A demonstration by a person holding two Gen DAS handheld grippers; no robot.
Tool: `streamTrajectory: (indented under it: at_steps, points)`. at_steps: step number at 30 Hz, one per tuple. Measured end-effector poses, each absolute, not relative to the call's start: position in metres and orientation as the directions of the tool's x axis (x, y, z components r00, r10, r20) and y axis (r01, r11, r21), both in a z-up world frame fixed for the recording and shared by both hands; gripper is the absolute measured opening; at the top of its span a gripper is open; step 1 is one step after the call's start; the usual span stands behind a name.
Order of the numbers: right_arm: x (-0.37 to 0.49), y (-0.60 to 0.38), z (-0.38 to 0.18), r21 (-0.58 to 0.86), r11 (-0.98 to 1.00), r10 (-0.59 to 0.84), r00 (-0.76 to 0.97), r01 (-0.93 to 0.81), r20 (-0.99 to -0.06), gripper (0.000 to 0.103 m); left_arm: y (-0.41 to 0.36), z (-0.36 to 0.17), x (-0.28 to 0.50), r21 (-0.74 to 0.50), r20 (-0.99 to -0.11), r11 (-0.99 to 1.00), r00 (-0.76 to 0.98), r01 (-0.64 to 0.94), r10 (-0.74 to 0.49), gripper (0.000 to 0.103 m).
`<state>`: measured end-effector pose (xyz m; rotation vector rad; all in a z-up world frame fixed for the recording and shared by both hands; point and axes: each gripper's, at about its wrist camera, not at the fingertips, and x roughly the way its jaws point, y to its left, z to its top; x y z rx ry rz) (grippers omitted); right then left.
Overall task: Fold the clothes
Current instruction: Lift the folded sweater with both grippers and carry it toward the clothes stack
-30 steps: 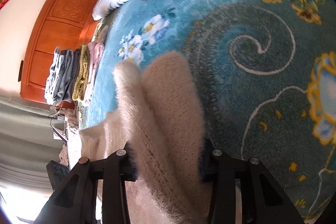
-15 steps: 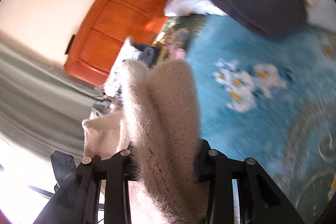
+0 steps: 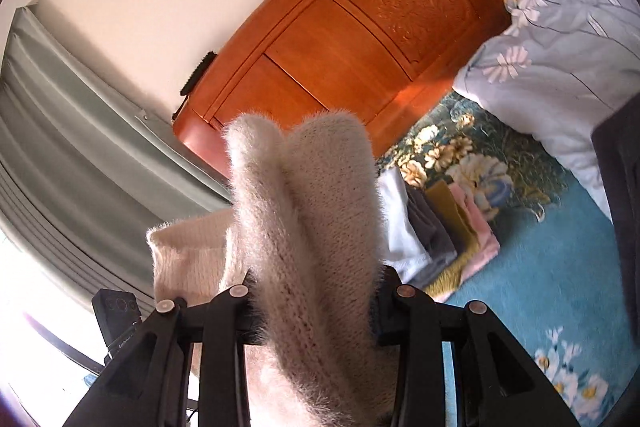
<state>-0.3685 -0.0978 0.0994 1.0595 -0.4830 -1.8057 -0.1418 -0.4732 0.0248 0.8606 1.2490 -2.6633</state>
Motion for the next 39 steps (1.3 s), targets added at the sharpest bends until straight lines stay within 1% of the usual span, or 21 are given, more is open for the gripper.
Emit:
streamTrajectory:
  at_steps: [3,5,7,11,12,15,18,20,21,22,24,25,28,30,32,34,35,37,39]
  points:
    - [-0.4,-0.146,0.099,0.675,-0.47,-0.868,-0.159,0.569,-0.471,0.036,-0.513,0.015,-0.169,-0.702,-0.506,-0.639,-0.852,0.315,0.135,0.035]
    - [-0.418,-0.178,0.082,0.647,-0.481,-0.855,-0.152,0.592,-0.496,0.036,-0.539,0.008,-0.186,-0.712,-0.498,-0.62,-0.859,0.328,0.117,0.035]
    - [-0.434,-0.202,0.048,0.641,-0.506,-0.835,-0.144,0.577,-0.53,0.036,-0.542,0.0,-0.186,-0.722,-0.498,-0.607,-0.859,0.332,0.122,0.036]
    - [-0.463,-0.223,-0.044,0.67,-0.596,-0.782,-0.131,0.444,-0.609,0.036,-0.547,-0.017,-0.183,-0.74,-0.498,-0.58,-0.857,0.339,0.134,0.04]
    - [-0.468,-0.226,-0.062,0.677,-0.604,-0.778,-0.126,0.421,-0.616,0.036,-0.549,-0.022,-0.183,-0.745,-0.498,-0.574,-0.857,0.341,0.137,0.041]
    - [-0.472,-0.219,-0.082,0.714,-0.556,-0.816,-0.114,0.426,-0.567,0.037,-0.552,-0.034,-0.181,-0.758,-0.497,-0.553,-0.855,0.347,0.145,0.042]
    - [-0.476,-0.218,-0.081,0.713,-0.559,-0.815,-0.123,0.424,-0.566,0.038,-0.556,-0.047,-0.18,-0.77,-0.497,-0.532,-0.854,0.352,0.154,0.046]
    - [-0.477,-0.22,-0.076,0.704,-0.569,-0.809,-0.134,0.424,-0.573,0.04,-0.559,-0.056,-0.178,-0.778,-0.496,-0.518,-0.853,0.355,0.159,0.051]
    - [-0.477,-0.221,-0.071,0.705,-0.568,-0.81,-0.137,0.424,-0.571,0.044,-0.56,-0.06,-0.178,-0.782,-0.496,-0.511,-0.853,0.357,0.162,0.056]
    - [-0.477,-0.22,-0.068,0.708,-0.563,-0.813,-0.135,0.426,-0.566,0.045,-0.56,-0.056,-0.174,-0.773,-0.5,-0.52,-0.853,0.362,0.149,0.06]
    - [-0.479,-0.217,-0.06,0.701,-0.562,-0.814,-0.145,0.438,-0.563,0.046,-0.56,-0.046,-0.167,-0.754,-0.508,-0.54,-0.853,0.373,0.12,0.063]
    - [-0.478,-0.214,-0.057,0.689,-0.573,-0.807,-0.158,0.443,-0.569,0.049,-0.561,-0.041,-0.163,-0.745,-0.512,-0.55,-0.853,0.379,0.105,0.064]
    - [-0.479,-0.203,-0.049,0.672,-0.602,-0.791,-0.204,0.432,-0.577,0.056,-0.547,-0.023,-0.165,-0.661,-0.558,-0.639,-0.827,0.393,0.068,0.064]
    - [-0.478,-0.193,-0.04,0.658,-0.626,-0.777,-0.255,0.42,-0.576,0.06,-0.533,-0.009,-0.166,-0.596,-0.564,-0.706,-0.825,0.382,0.029,0.064]
    - [-0.477,-0.184,-0.028,0.635,-0.654,-0.756,-0.317,0.411,-0.573,0.06,-0.516,0.006,-0.167,-0.522,-0.553,-0.772,-0.833,0.363,-0.017,0.064]
    - [-0.47,-0.179,-0.01,0.581,-0.696,-0.718,-0.4,0.423,-0.569,0.061,-0.498,0.017,-0.169,-0.451,-0.538,-0.832,-0.842,0.323,-0.036,0.064]
    - [-0.464,-0.178,-0.002,0.554,-0.709,-0.706,-0.433,0.437,-0.561,0.061,-0.49,0.018,-0.173,-0.418,-0.543,-0.854,-0.839,0.309,-0.038,0.064]
    - [-0.449,-0.182,0.013,0.518,-0.694,-0.719,-0.449,0.5,-0.53,0.061,-0.478,0.015,-0.181,-0.365,-0.566,-0.884,-0.824,0.293,-0.039,0.064]
    - [-0.431,-0.197,0.014,0.491,-0.658,-0.746,-0.406,0.57,-0.528,0.061,-0.474,0.004,-0.188,-0.345,-0.593,-0.89,-0.804,0.298,-0.039,0.064]
